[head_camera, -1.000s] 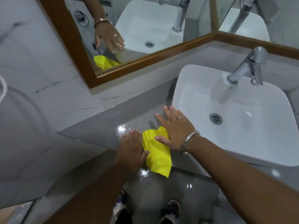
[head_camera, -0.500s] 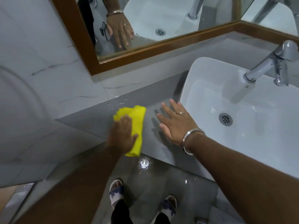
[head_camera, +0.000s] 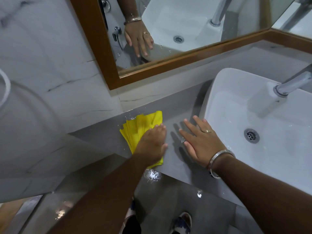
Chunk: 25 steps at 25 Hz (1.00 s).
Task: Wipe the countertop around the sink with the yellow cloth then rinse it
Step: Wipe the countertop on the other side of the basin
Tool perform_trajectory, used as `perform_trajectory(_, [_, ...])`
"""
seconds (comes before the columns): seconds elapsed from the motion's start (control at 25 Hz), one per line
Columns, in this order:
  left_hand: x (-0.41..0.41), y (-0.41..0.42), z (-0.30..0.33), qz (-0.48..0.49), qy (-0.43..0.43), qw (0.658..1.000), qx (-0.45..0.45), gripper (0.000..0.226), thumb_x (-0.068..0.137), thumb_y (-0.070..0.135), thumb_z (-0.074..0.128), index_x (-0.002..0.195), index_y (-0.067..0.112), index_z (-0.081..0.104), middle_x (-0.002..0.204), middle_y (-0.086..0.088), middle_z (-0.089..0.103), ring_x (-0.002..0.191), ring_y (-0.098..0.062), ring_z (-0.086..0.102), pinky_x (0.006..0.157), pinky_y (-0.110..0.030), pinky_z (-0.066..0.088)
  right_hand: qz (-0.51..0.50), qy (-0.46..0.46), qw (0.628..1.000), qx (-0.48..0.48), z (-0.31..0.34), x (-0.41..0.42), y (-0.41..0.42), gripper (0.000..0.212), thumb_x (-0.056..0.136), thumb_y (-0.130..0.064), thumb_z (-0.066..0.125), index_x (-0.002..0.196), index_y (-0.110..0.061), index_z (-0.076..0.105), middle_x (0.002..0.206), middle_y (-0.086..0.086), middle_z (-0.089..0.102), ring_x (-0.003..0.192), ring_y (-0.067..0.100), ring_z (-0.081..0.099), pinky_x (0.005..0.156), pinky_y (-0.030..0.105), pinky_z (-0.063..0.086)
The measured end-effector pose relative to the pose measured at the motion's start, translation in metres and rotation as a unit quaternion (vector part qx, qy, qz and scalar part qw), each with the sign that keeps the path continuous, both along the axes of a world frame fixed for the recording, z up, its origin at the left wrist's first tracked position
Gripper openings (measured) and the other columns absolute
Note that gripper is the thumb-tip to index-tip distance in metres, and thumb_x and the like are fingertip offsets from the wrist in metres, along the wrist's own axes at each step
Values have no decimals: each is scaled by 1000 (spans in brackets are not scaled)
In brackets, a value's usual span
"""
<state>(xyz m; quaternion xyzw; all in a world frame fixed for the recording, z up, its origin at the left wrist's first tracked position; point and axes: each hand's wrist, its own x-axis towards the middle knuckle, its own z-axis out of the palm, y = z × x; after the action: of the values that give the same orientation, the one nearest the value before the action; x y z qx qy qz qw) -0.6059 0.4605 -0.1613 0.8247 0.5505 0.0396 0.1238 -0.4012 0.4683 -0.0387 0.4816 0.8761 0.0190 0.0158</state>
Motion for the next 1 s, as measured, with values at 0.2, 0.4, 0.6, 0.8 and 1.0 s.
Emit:
perform_trajectory(0.2, [-80, 4, 2, 28, 29, 999, 34, 75, 84, 53, 43, 141, 4, 42, 150, -18, 39, 138, -36, 37, 110, -47, 29, -1, -11, 1000, -9, 1, -1, 1, 47, 84, -36, 39, 123, -18, 59, 137, 12, 54, 129, 41, 42, 109, 54, 24])
perform_trajectory(0.4, [-79, 13, 2, 119, 62, 991, 22, 88, 78, 61, 40, 143, 1, 37, 150, -24, 37, 136, -42, 36, 110, -55, 29, 11, -31, 999, -10, 4, 0, 1, 52, 82, -38, 38, 127, -19, 56, 138, 11, 52, 129, 43, 41, 108, 55, 25])
perform_trajectory(0.6, [31, -9, -9, 71, -45, 996, 23, 74, 85, 47, 47, 141, 0, 41, 148, -24, 39, 137, -43, 36, 112, -55, 24, 16, -4, 1000, -12, 3, 2, 0, 56, 79, -37, 40, 130, -19, 52, 139, 12, 51, 128, 46, 40, 106, 60, 26])
perform_trajectory(0.8, [35, 54, -9, 25, 9, 1000, 10, 68, 85, 45, 27, 145, 15, 39, 153, -17, 35, 138, -39, 35, 111, -52, 26, 12, 28, 999, -15, 2, 2, 1, 54, 79, -35, 39, 127, -16, 56, 136, 13, 54, 126, 46, 43, 104, 61, 28])
perform_trajectory(1.0, [25, 47, -9, 320, 17, 947, 27, 69, 83, 45, 41, 143, 10, 40, 147, -20, 42, 132, -41, 41, 108, -52, 29, 3, 21, 999, -33, 5, 2, 1, 54, 79, -36, 38, 129, -18, 54, 137, 12, 53, 128, 44, 42, 106, 58, 27])
